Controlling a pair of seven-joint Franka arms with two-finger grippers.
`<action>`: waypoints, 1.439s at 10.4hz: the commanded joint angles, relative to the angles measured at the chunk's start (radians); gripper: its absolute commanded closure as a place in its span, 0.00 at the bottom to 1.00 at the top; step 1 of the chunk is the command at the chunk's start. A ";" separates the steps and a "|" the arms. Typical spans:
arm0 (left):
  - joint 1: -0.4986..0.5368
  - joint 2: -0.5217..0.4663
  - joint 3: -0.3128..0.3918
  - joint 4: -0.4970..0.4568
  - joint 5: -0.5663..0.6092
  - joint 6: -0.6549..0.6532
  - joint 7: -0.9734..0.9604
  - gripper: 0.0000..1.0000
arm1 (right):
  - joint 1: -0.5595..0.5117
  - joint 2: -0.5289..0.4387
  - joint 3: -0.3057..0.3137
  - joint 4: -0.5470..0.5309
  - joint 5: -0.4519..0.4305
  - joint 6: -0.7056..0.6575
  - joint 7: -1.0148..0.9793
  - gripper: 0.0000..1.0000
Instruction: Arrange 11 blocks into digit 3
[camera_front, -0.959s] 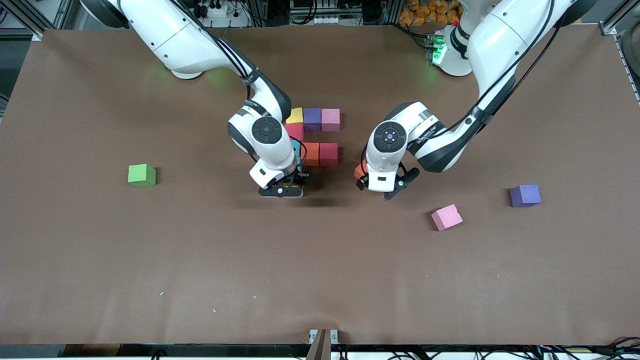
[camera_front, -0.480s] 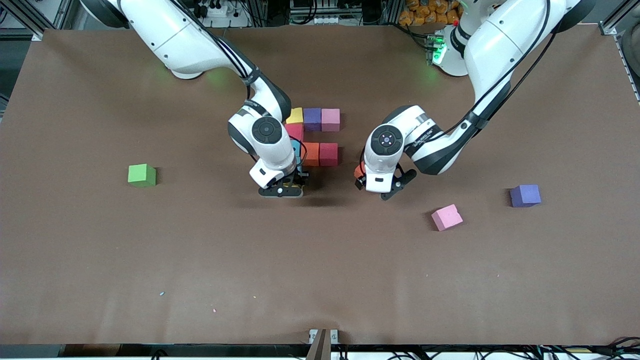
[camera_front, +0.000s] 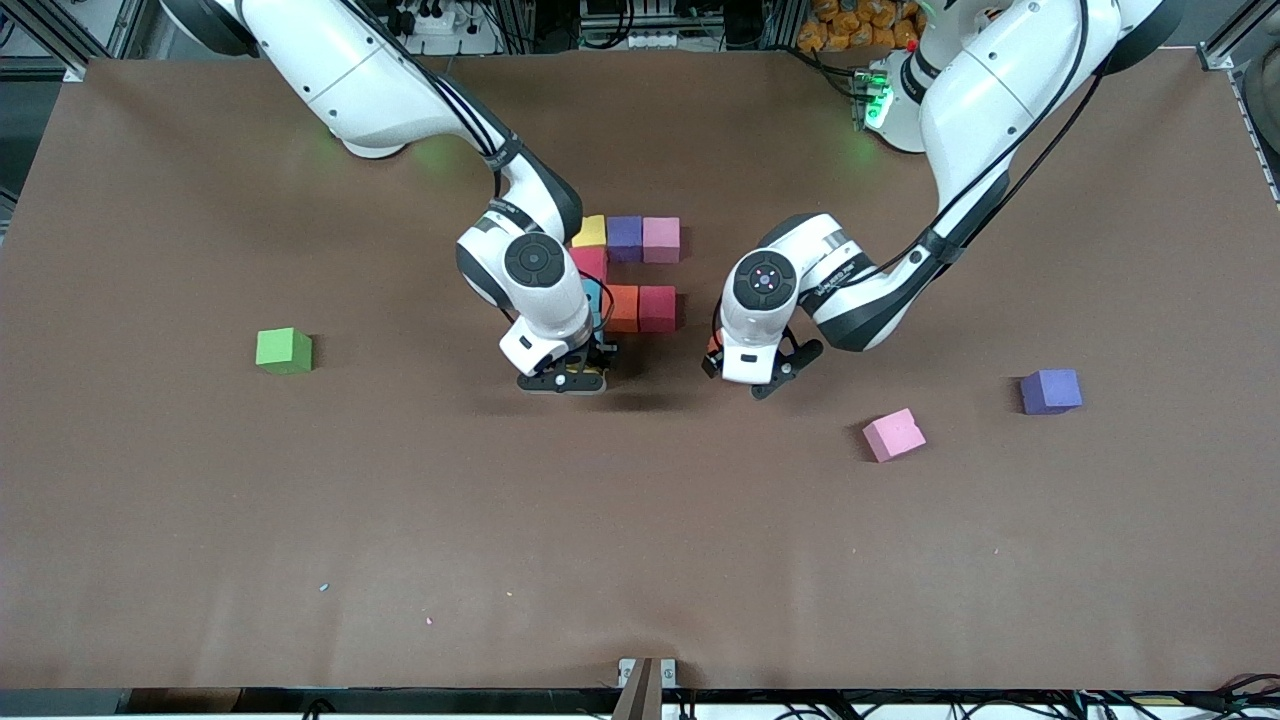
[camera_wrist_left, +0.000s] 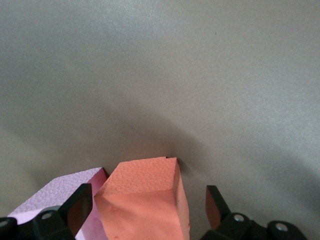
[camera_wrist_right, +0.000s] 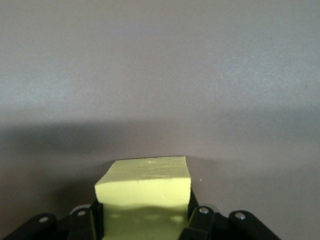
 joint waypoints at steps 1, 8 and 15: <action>-0.009 0.008 0.001 0.001 0.029 0.008 -0.014 0.00 | -0.012 -0.018 0.015 -0.023 -0.025 0.010 0.028 1.00; -0.022 0.021 0.001 -0.009 0.029 0.028 -0.048 0.00 | -0.012 -0.011 0.015 -0.022 -0.025 0.012 0.027 0.58; -0.019 0.020 0.001 -0.013 0.022 0.026 -0.065 0.44 | -0.013 -0.013 0.015 -0.017 -0.025 0.009 0.024 0.00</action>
